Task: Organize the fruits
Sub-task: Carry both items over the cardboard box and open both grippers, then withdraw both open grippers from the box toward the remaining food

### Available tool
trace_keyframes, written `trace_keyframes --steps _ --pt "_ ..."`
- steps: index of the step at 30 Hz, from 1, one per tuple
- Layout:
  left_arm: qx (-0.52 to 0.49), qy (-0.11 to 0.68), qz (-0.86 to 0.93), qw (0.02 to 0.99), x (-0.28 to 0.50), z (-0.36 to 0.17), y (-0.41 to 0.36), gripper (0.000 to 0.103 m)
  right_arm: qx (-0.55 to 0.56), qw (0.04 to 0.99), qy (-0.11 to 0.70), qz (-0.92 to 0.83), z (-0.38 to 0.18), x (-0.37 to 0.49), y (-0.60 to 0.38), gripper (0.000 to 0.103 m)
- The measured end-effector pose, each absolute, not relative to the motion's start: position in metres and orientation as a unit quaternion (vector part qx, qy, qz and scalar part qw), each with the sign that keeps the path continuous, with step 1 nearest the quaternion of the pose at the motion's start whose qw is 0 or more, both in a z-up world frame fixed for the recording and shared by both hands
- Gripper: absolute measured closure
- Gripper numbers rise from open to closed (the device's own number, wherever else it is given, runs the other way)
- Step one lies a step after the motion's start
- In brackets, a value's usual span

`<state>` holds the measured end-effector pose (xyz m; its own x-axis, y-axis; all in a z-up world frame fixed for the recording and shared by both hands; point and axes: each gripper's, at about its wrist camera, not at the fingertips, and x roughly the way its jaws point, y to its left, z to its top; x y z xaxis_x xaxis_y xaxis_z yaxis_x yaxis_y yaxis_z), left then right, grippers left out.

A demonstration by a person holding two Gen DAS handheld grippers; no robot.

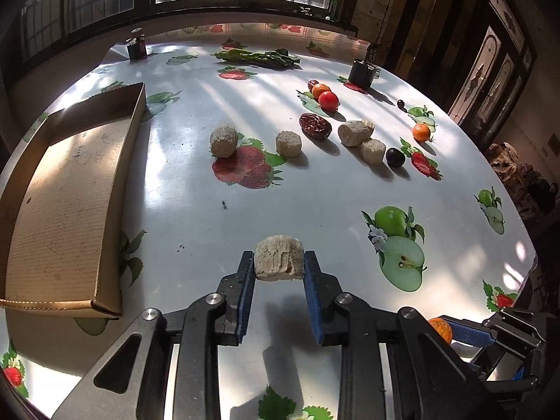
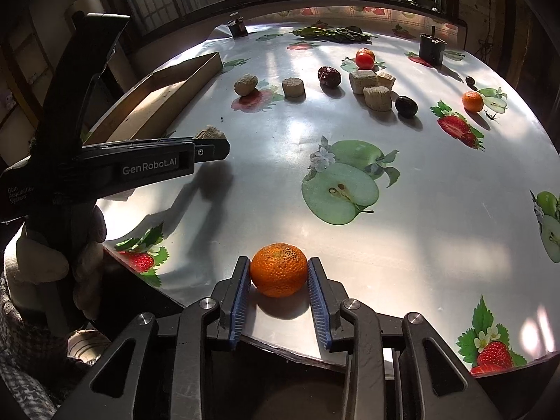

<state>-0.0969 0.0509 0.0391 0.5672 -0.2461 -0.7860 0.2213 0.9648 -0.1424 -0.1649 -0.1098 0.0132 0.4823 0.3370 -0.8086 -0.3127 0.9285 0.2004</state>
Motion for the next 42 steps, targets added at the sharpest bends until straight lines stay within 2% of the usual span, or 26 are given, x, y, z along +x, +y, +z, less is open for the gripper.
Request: trace_keyframes --steps 5,10,13,16,19,25,30,38,42 --pt "-0.053 0.394 -0.162 0.903 -0.119 0.108 0.09 0.077 0.005 0.883 0.424 0.199 0.066 -0.165 -0.104 0.069" --pt "-0.06 0.331 -0.151 0.93 -0.125 0.197 0.153 0.077 0.006 0.904 0.341 0.259 0.165 -0.15 -0.079 0.069" --pt "-0.047 0.322 -0.103 0.94 -0.099 0.235 0.19 0.077 0.021 0.905 0.302 0.3 0.22 -0.123 -0.057 0.069" --pt "-0.022 0.332 -0.038 0.942 -0.053 0.244 0.222 0.077 0.032 0.904 0.286 0.316 0.249 -0.077 -0.022 0.069" --pt "-0.008 0.361 0.021 0.932 -0.004 0.219 0.251 0.077 0.028 0.895 0.31 0.32 0.236 -0.019 0.026 0.069" --pt "-0.071 0.426 0.038 0.901 0.067 0.121 0.299 0.077 -0.002 0.854 0.412 0.318 0.13 0.073 0.121 0.069" --pt "-0.102 0.47 0.051 0.876 0.103 0.061 0.319 0.077 -0.045 0.84 0.449 0.3 0.065 0.113 0.164 0.069" --pt "-0.111 0.496 0.043 0.86 0.119 0.031 0.324 0.076 -0.059 0.829 0.478 0.285 0.024 0.147 0.181 0.068" --pt "-0.139 0.5 0.049 0.853 0.121 0.026 0.33 0.064 -0.073 0.834 0.473 0.275 0.026 0.146 0.186 0.068"
